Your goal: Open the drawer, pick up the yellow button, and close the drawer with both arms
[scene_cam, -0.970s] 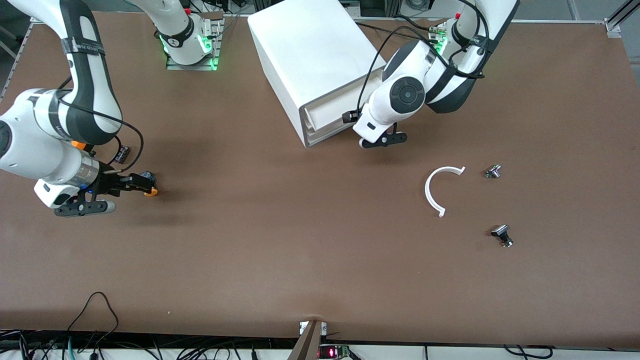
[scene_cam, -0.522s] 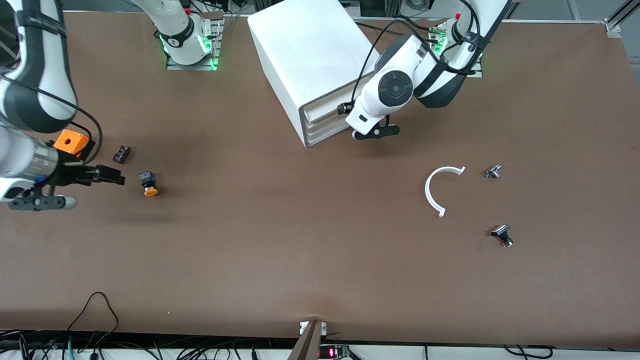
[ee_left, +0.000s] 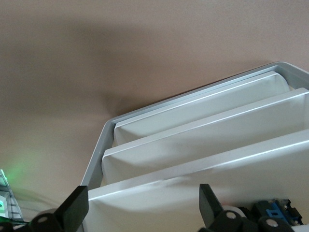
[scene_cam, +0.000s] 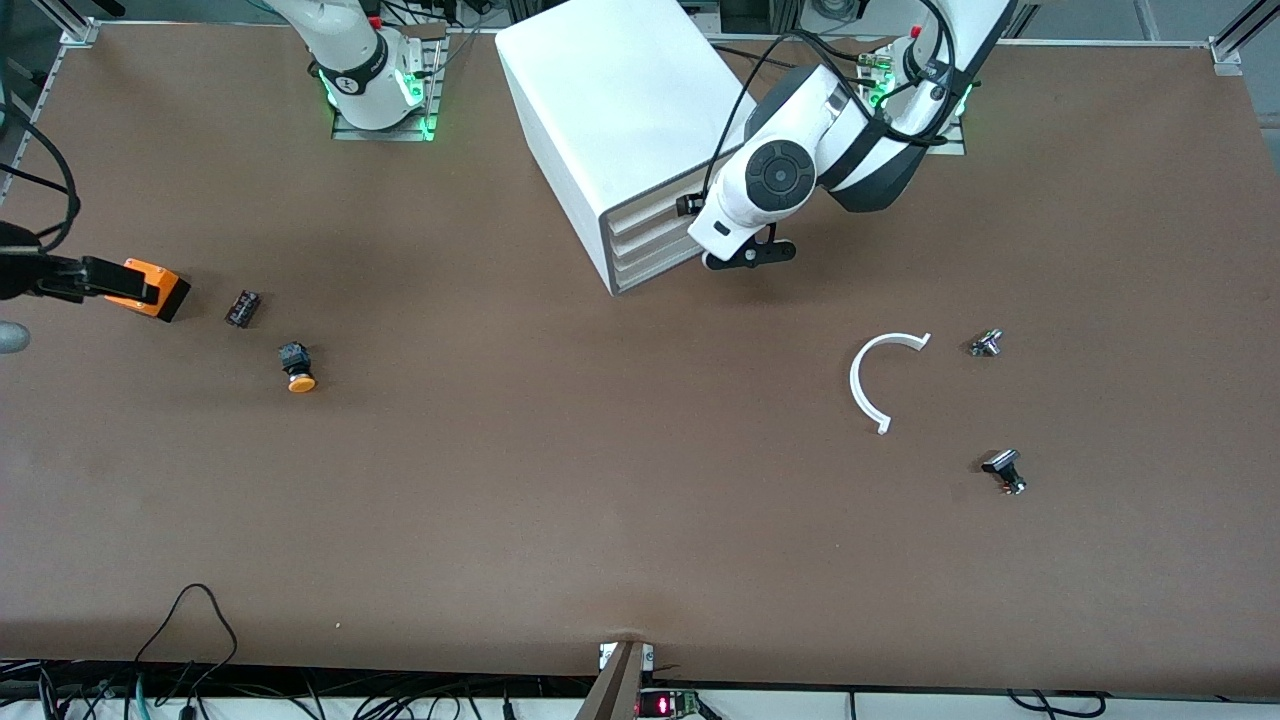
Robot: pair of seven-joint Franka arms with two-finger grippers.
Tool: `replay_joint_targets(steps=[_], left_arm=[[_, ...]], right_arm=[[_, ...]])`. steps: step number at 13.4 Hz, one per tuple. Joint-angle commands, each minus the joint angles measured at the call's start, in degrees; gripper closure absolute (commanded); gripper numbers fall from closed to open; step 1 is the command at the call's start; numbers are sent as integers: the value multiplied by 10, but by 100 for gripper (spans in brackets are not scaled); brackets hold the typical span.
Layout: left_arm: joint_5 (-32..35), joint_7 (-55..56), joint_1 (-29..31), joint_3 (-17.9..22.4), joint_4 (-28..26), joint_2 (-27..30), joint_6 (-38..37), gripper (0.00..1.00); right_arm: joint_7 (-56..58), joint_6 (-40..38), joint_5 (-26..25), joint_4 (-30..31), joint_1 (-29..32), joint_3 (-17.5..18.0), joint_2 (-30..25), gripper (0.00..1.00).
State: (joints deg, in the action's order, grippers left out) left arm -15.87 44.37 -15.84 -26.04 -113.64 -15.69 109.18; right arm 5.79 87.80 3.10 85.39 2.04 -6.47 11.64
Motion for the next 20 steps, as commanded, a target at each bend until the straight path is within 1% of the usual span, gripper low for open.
replay_joint_targets(steps=[1, 2, 3, 5, 6, 8, 9, 10, 12, 13, 14, 16, 18, 19, 20], left_arm=[[-7, -13, 4, 3, -12, 20, -1, 0], [0, -13, 6, 23, -11, 20, 23, 0], [7, -14, 7, 53, -11, 21, 50, 0], [9, -56, 17, 105, -6, 22, 120, 0], [9, -80, 22, 116, -4, 30, 142, 0], [9, -95, 50, 118, 8, 51, 159, 0], [11, -91, 61, 119, 27, 64, 158, 0], [21, -94, 76, 125, 37, 68, 158, 0], [22, -99, 104, 127, 44, 97, 157, 0], [23, -111, 117, 128, 55, 112, 144, 0], [29, -128, 129, 139, 69, 123, 100, 0], [50, -181, 131, 167, 123, 131, 4, 0], [114, -235, 132, 179, 168, 136, -61, 0], [143, -236, 132, 180, 182, 140, -85, 0], [175, -238, 132, 180, 187, 144, -99, 0]], right_arm=[[-24, -54, -21, -47, 10, 20, 4, 0], [-43, -74, -25, -56, 7, 20, 4, 0], [-64, -87, -27, -58, 3, 21, 4, 0], [-67, -89, -27, -61, 3, 21, 3, 0], [-62, -90, -29, -63, 3, 19, 2, 0], [-61, -113, -57, -63, 3, 23, -17, 0], [-62, -122, -69, -62, 3, 30, -26, 0], [-62, -123, -70, -61, 3, 33, -35, 0], [-61, -115, -64, -59, 4, 29, -41, 0], [-61, -97, -63, -59, 5, 28, -40, 0], [-61, -73, -62, -59, 6, 28, -37, 0], [-61, -39, -62, -59, 8, 27, -35, 0], [-61, -28, -61, -58, 8, 28, -34, 0], [-64, -19, -62, -47, 7, 30, -36, 0], [-64, -3, -63, -20, 7, 30, -49, 0]])
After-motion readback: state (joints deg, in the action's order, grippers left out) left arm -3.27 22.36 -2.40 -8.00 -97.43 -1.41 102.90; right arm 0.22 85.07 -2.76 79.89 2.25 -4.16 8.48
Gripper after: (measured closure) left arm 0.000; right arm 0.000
